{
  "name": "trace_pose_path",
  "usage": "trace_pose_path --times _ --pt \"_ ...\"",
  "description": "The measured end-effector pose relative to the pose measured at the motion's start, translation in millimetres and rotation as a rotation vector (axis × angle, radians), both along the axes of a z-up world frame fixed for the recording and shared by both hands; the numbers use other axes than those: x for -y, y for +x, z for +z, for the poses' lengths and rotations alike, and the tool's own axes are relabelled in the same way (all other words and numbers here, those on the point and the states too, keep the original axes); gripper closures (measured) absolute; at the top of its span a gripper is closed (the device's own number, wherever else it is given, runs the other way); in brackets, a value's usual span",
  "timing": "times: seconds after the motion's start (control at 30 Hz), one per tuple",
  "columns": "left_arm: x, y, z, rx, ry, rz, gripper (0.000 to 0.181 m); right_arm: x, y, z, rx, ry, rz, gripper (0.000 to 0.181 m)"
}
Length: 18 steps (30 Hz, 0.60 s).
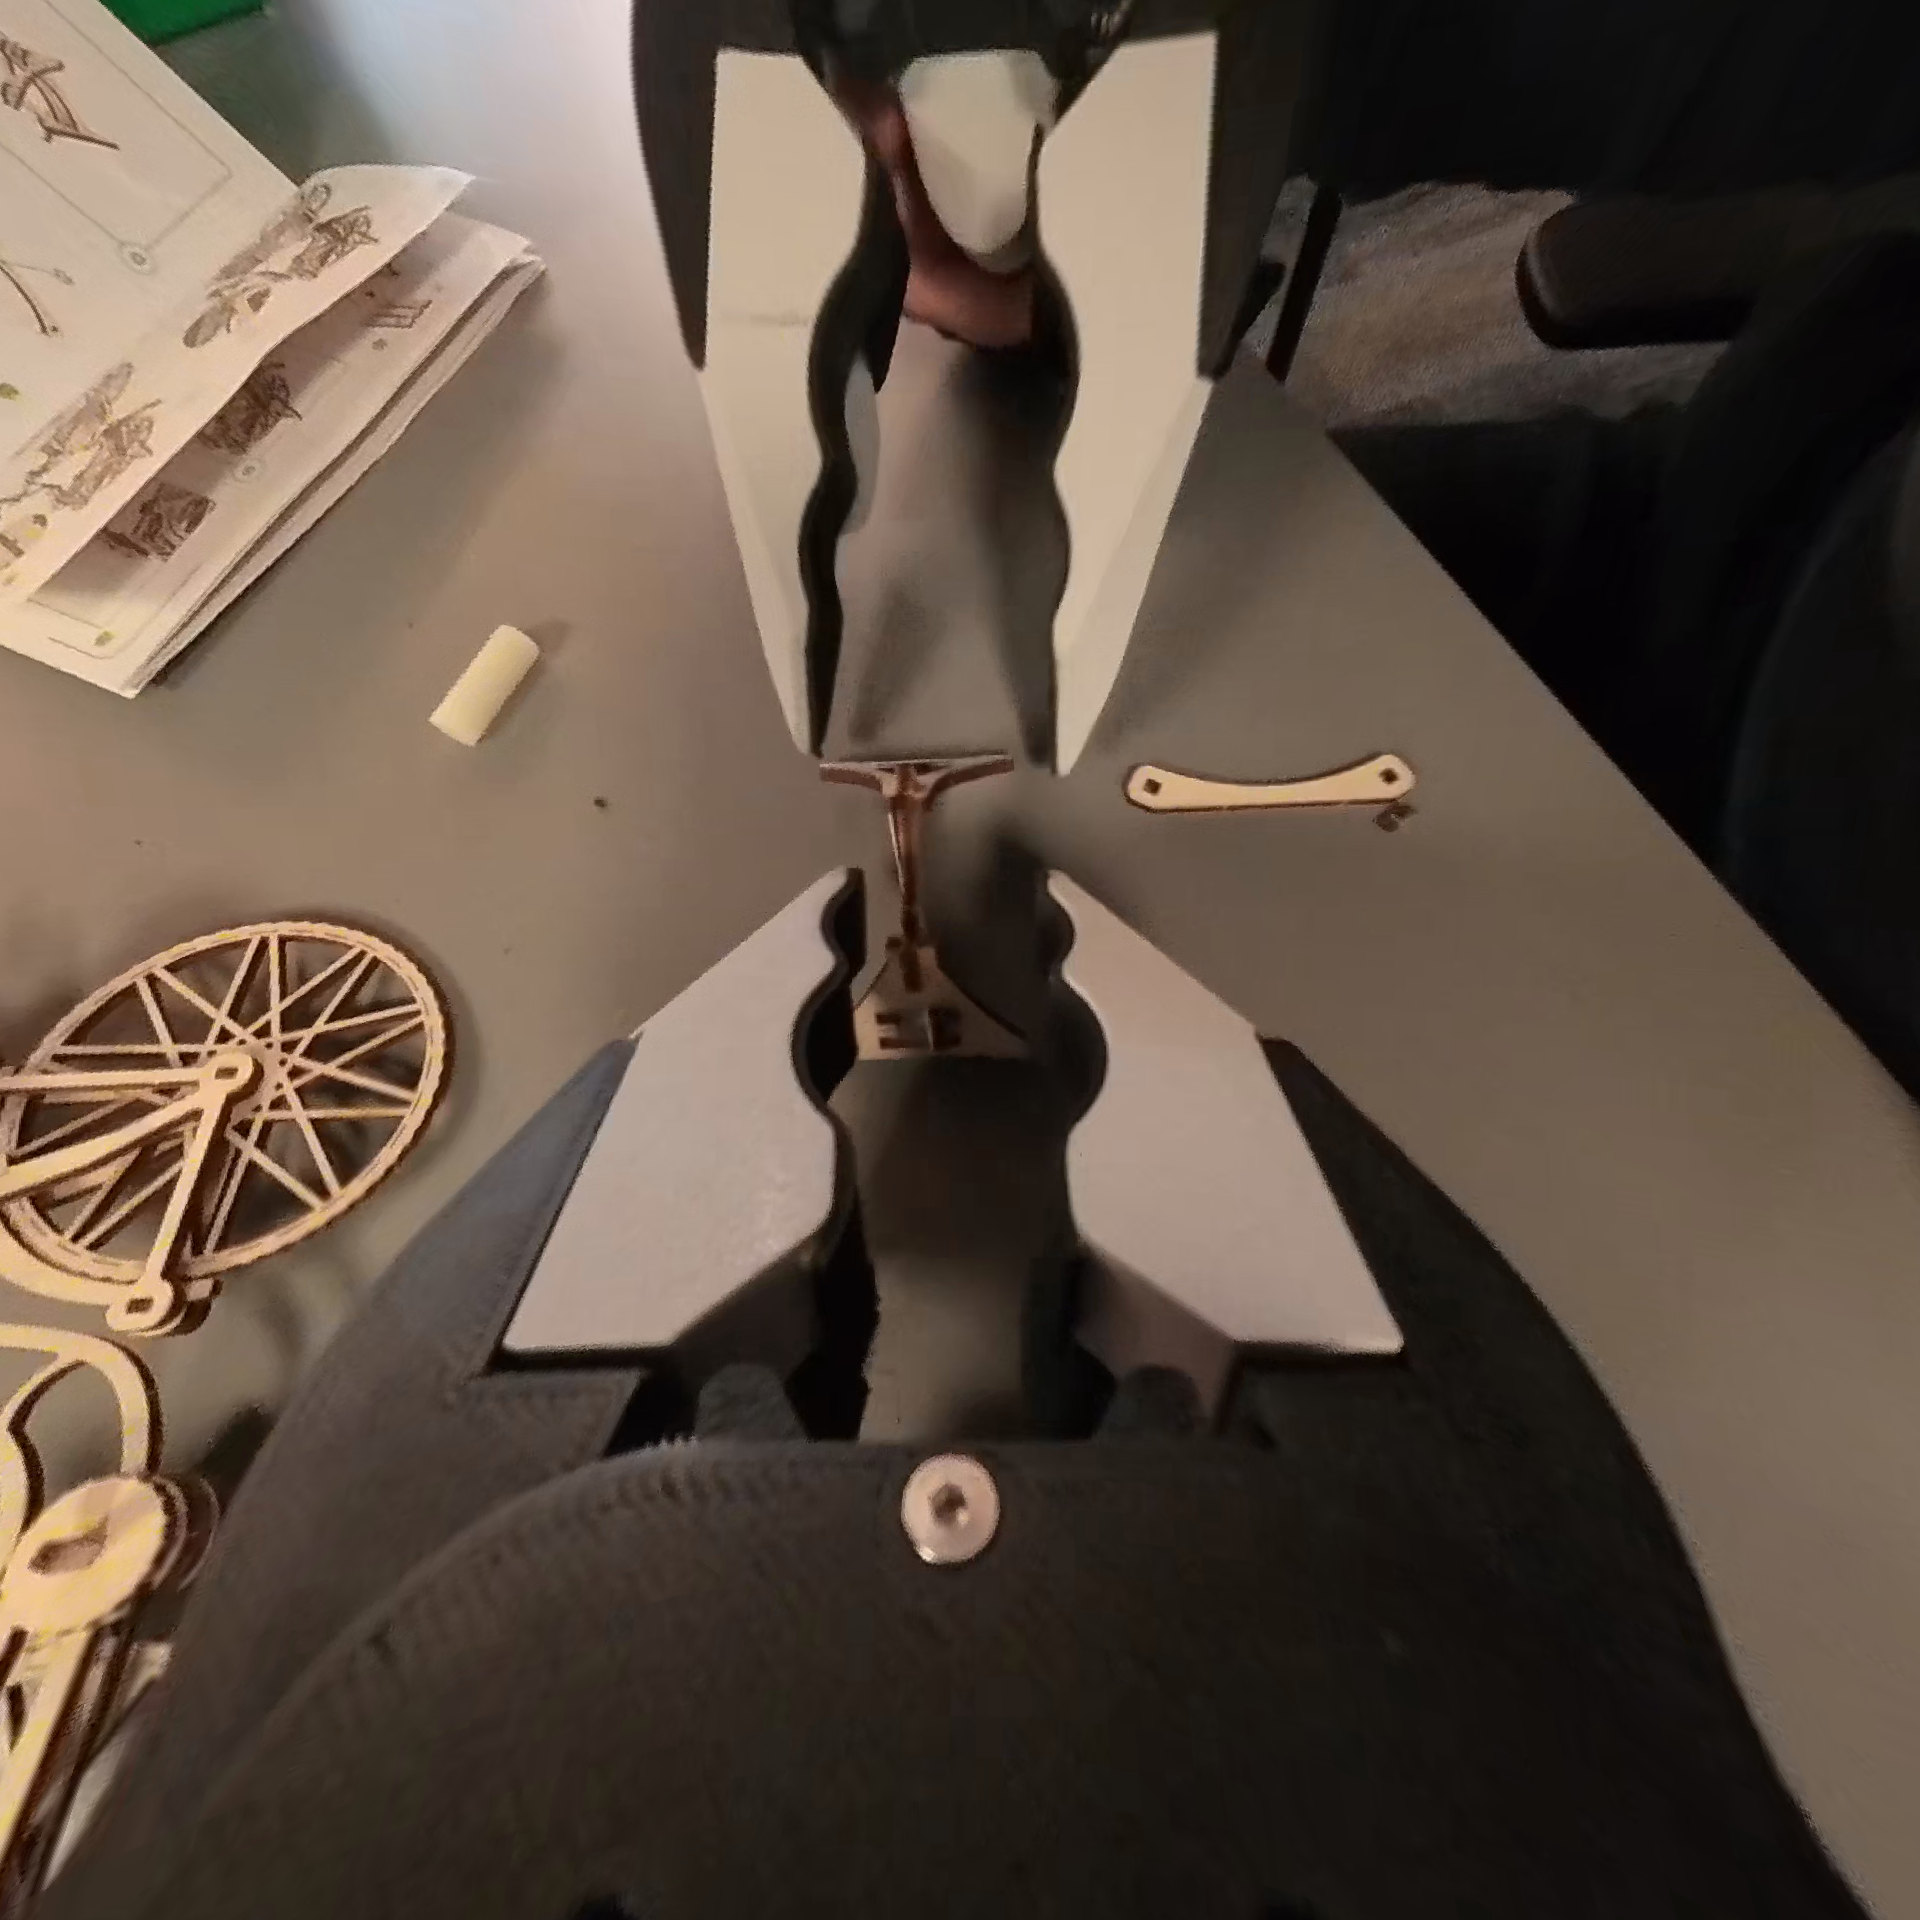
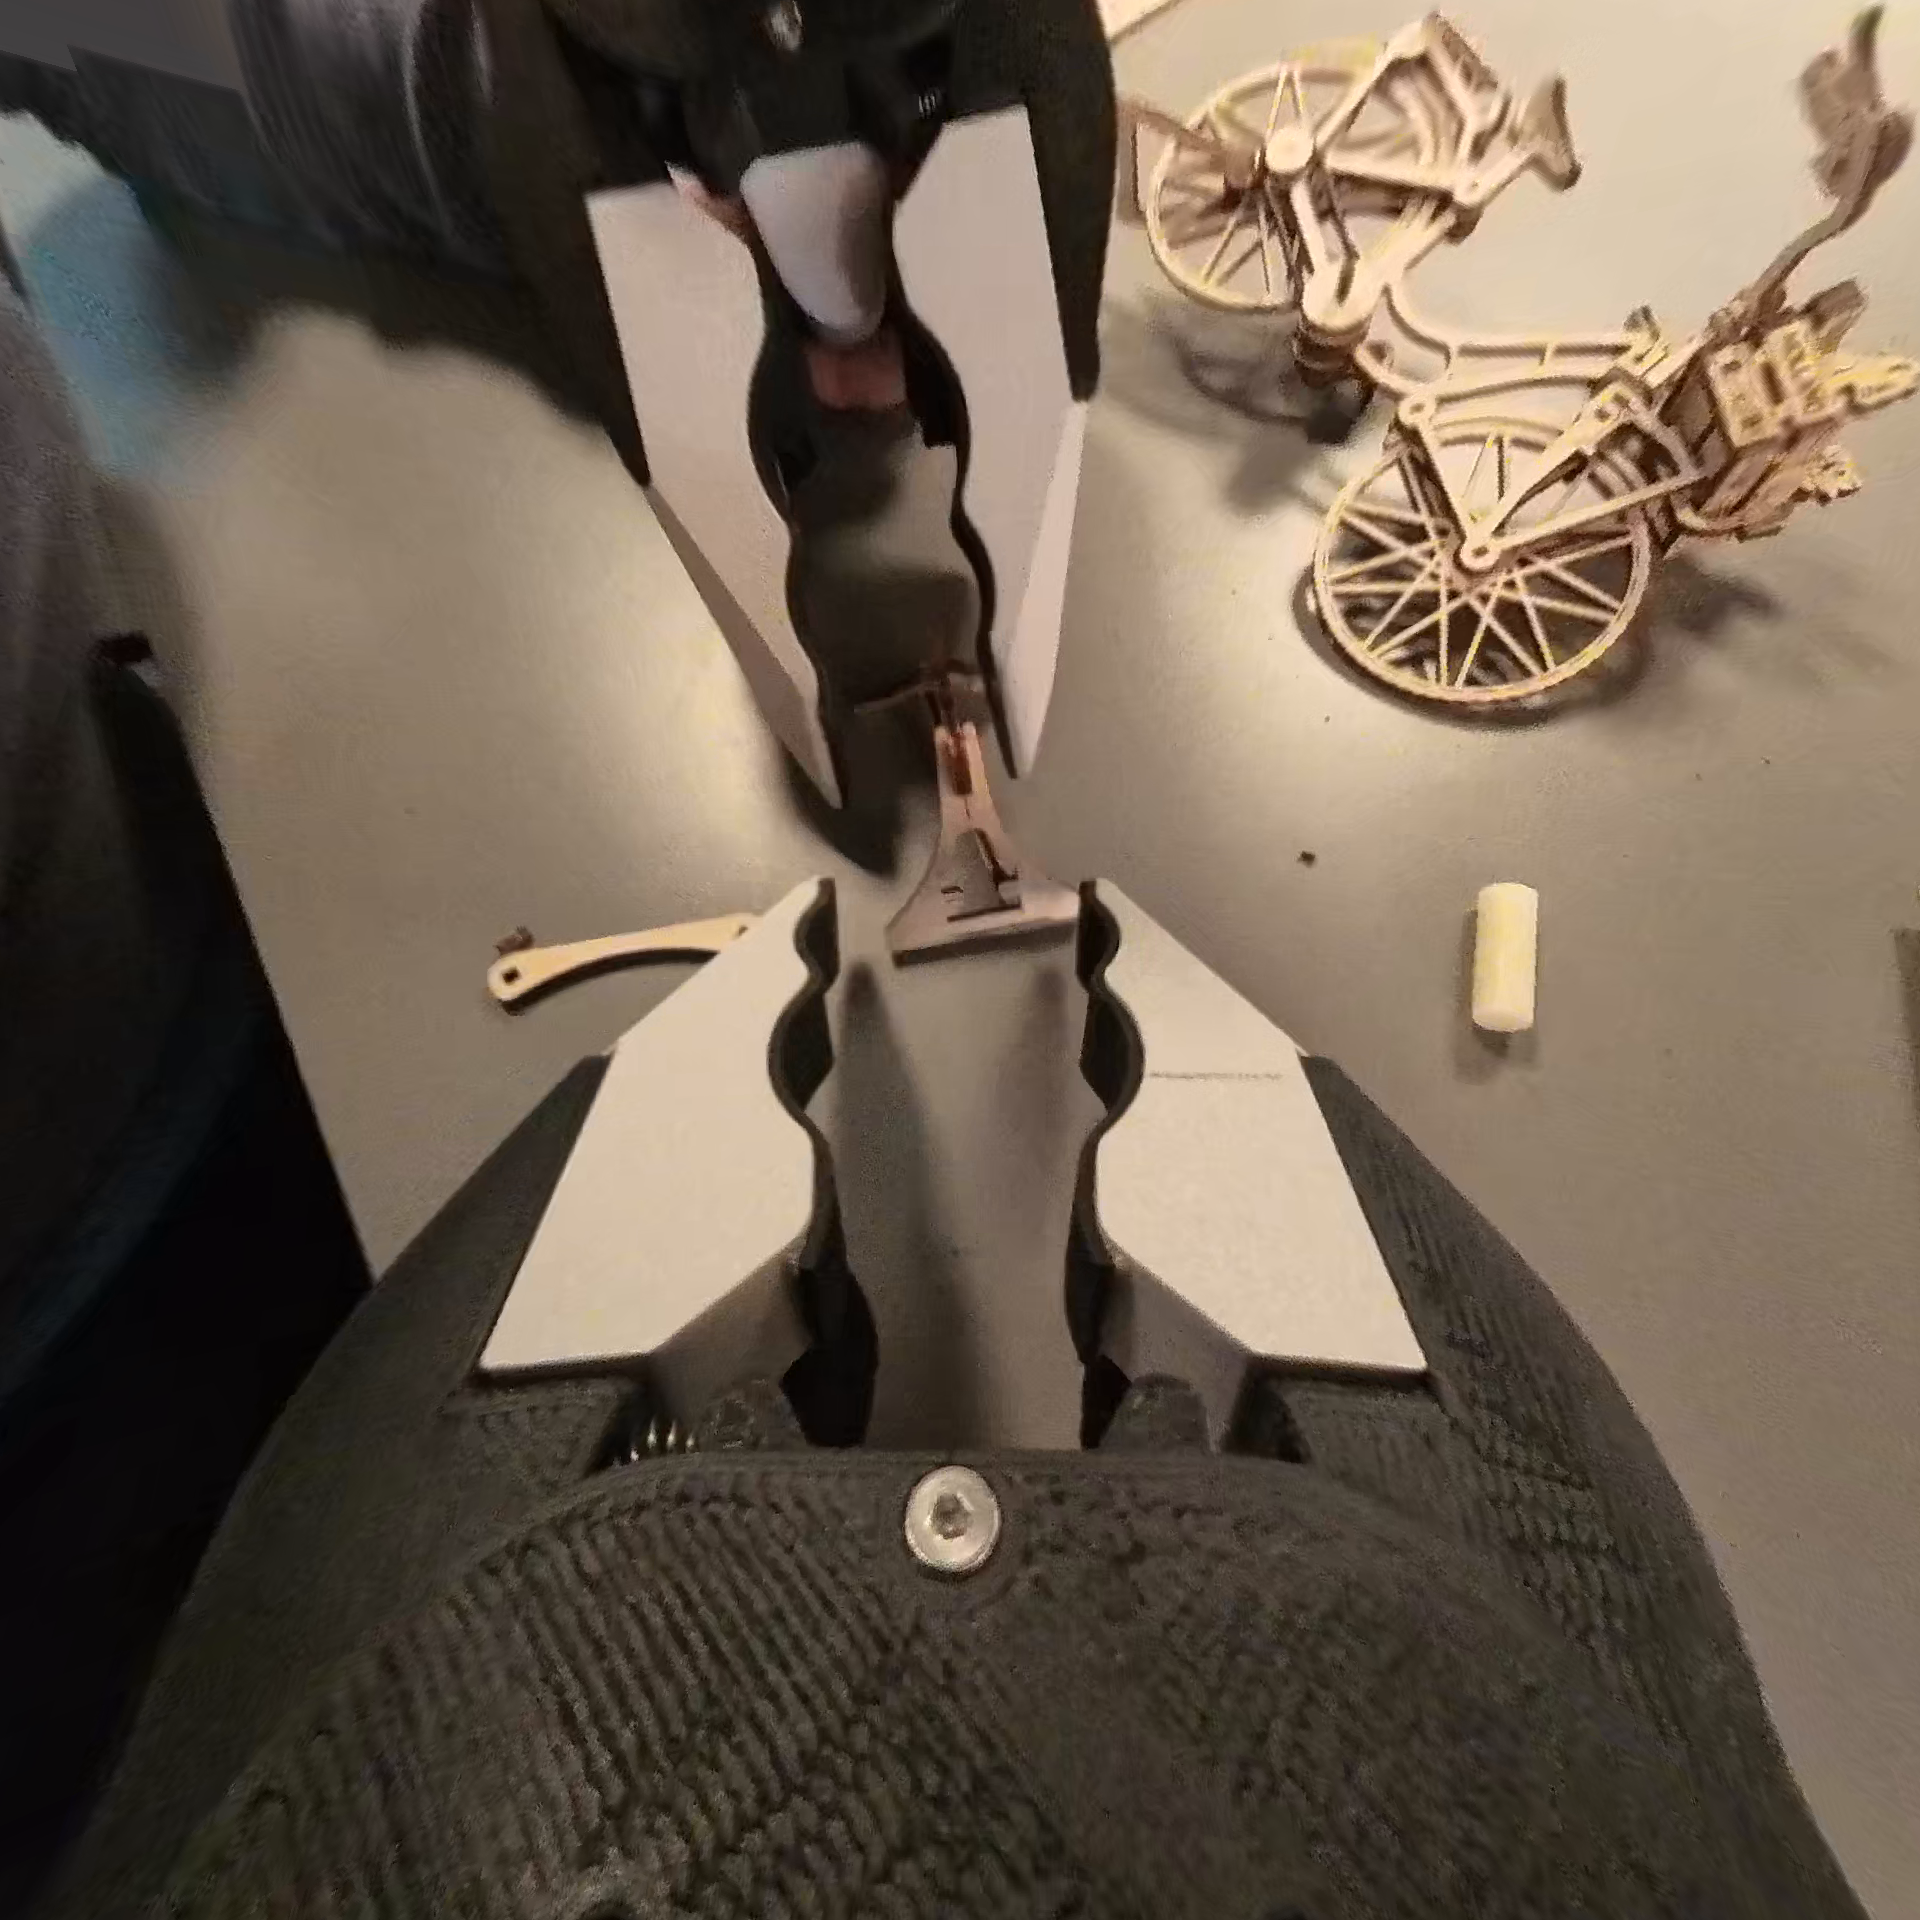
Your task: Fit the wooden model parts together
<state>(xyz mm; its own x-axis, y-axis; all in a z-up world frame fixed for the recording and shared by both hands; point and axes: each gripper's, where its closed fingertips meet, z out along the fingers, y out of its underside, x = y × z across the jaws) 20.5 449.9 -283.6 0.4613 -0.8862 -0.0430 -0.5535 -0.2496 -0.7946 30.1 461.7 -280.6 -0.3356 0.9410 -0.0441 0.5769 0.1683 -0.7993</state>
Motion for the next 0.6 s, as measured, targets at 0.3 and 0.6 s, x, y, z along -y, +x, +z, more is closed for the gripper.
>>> trace_pose_path --times 0.3,0.6 --pt "-6.1 2.9 -6.5 -0.032 -0.033 0.003 0.170 -0.6 -3.3 -7.1 0.017 0.089 0.074 0.137" --pt "-7.4 2.6 -6.9 -0.021 -0.059 0.010 0.178 1.9 -4.8 -7.2 0.018 0.087 0.096 0.142"
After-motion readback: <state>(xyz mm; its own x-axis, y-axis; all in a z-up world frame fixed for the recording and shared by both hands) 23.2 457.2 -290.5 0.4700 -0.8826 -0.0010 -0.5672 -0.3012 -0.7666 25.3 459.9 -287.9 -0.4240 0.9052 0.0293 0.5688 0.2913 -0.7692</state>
